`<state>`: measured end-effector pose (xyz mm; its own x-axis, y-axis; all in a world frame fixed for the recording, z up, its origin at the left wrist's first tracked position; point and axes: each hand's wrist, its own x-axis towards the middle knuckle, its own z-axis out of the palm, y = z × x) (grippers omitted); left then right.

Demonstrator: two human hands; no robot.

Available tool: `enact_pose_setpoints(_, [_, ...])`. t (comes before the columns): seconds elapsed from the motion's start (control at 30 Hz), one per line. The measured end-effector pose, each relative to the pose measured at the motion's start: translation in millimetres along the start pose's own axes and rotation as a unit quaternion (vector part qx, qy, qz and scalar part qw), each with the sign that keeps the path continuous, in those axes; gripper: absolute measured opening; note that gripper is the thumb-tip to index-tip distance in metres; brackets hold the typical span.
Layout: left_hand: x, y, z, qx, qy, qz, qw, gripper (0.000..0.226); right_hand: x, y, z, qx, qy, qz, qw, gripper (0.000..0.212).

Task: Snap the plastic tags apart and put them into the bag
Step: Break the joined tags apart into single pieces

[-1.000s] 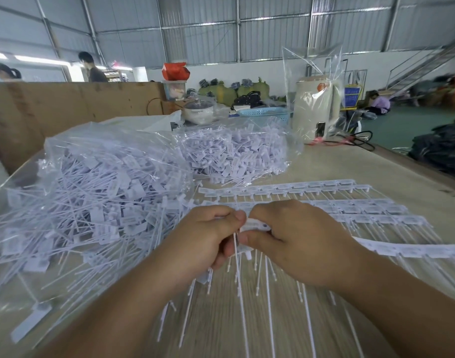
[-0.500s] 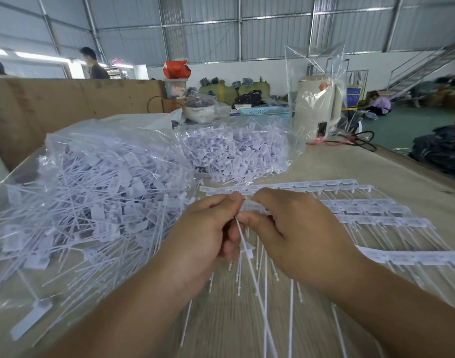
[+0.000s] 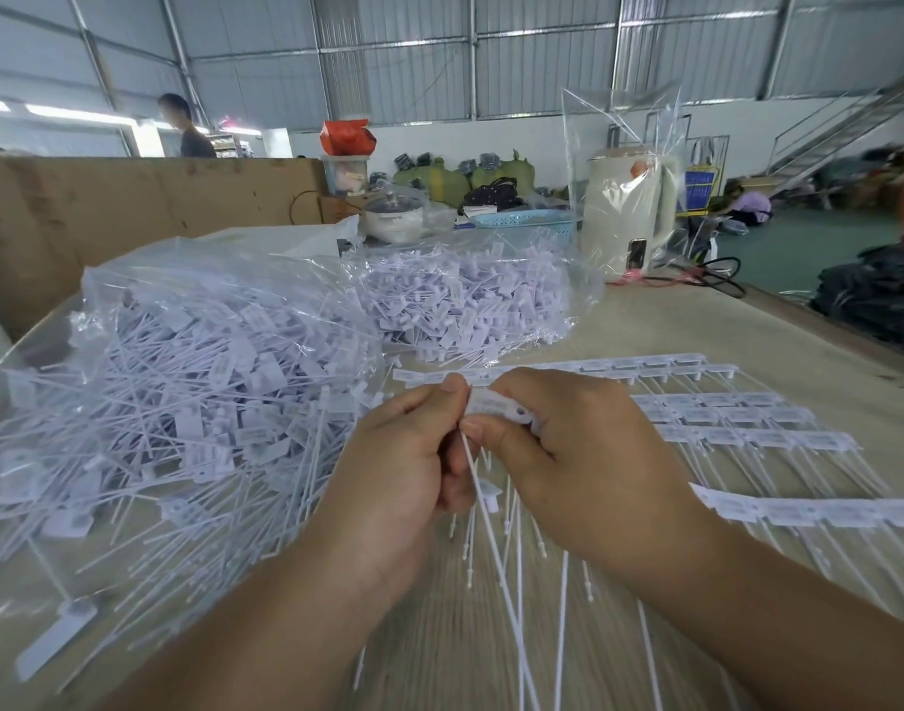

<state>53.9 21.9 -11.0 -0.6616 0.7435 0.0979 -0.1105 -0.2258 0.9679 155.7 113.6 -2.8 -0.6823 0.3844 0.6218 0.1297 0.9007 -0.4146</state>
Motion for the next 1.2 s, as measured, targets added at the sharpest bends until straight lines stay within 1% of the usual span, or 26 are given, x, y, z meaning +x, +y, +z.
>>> enact_pose_setpoints(0.07, [0.7,-0.6,-0.3,-0.050,0.024,-0.026,0.998,0.041,0.6,2.7,-0.9,-0.006,0.036,-0.005,0.999,0.032])
enact_pose_setpoints(0.13, [3.0,3.7,-5.4,-0.106,0.045,-0.047,0.992,0.035,4.3,9.2,-5.7,-0.007,0.073,0.007,0.997,0.037])
enact_pose_setpoints(0.17, [4.5,6.5,-9.2,-0.105,0.047,-0.045,0.992,0.033,6.2,13.4,-8.1,0.013,0.077,0.023,0.997,0.038])
enact_pose_setpoints(0.2, [5.7,8.6,-12.9,-0.082,0.042,-0.039,0.995,0.033,7.2,17.9,-10.0,0.045,0.071,0.033,0.996,0.039])
enact_pose_setpoints(0.27, [6.6,10.2,-16.2,0.001,0.006,-0.027,1.000,0.035,7.5,23.6,-11.0,0.085,0.031,0.018,0.996,0.037])
enact_pose_setpoints(0.37, [2.5,7.2,-12.7,0.104,-0.073,-0.012,0.992,0.041,3.3,20.3,-6.9,0.090,-0.049,-0.037,0.994,0.026])
enact_pose_setpoints(0.43, [0.5,6.5,-11.8,0.131,-0.107,-0.007,0.986,0.041,2.1,18.7,-6.2,0.085,-0.069,-0.047,0.993,0.024])
enact_pose_setpoints(0.47, [0.3,7.1,-12.9,0.140,-0.114,-0.010,0.984,0.045,2.0,18.8,-6.6,0.087,-0.082,-0.042,0.992,0.027])
enact_pose_setpoints(0.57, [1.4,8.9,-17.6,0.185,-0.131,-0.015,0.974,0.068,1.0,18.9,-6.7,0.094,-0.126,-0.049,0.986,0.042])
enact_pose_setpoints(0.63, [0.3,10.5,-18.6,0.218,-0.139,-0.021,0.966,0.072,0.4,17.5,-6.5,0.087,-0.137,-0.062,0.985,0.045])
enact_pose_setpoints(0.7, [-0.6,10.9,-18.9,0.240,-0.142,-0.025,0.960,0.069,1.2,16.3,-6.9,0.083,-0.147,-0.068,0.983,0.047])
enact_pose_setpoints(0.8, [-0.9,10.4,-18.0,0.251,-0.142,-0.020,0.957,0.055,1.5,15.5,-5.6,0.086,-0.177,-0.061,0.979,0.053])
enact_pose_setpoints(0.87, [-1.5,9.7,-16.5,0.254,-0.144,-0.021,0.956,0.048,0.1,15.1,-4.6,0.080,-0.181,-0.057,0.979,0.057])
enact_pose_setpoints(0.97, [-1.9,9.3,-15.7,0.266,-0.155,-0.030,0.951,0.029,-2.0,13.2,-3.5,0.070,-0.181,-0.055,0.979,0.062])
enact_pose_setpoints(1.0, [-1.6,9.2,-16.5,0.269,-0.156,-0.029,0.950,0.027,-2.2,12.9,-3.7,0.071,-0.182,-0.053,0.979,0.062])
enact_pose_setpoints(1.07, [-0.6,10.0,-17.9,0.270,-0.156,-0.022,0.950,0.026,-1.4,12.5,-4.7,0.075,-0.181,-0.054,0.979,0.058])
enact_pose_setpoints(1.2, [0.8,13.8,-20.8,0.248,-0.161,0.002,0.955,0.025,1.3,13.6,-10.2,0.056,-0.178,-0.052,0.981,0.041])
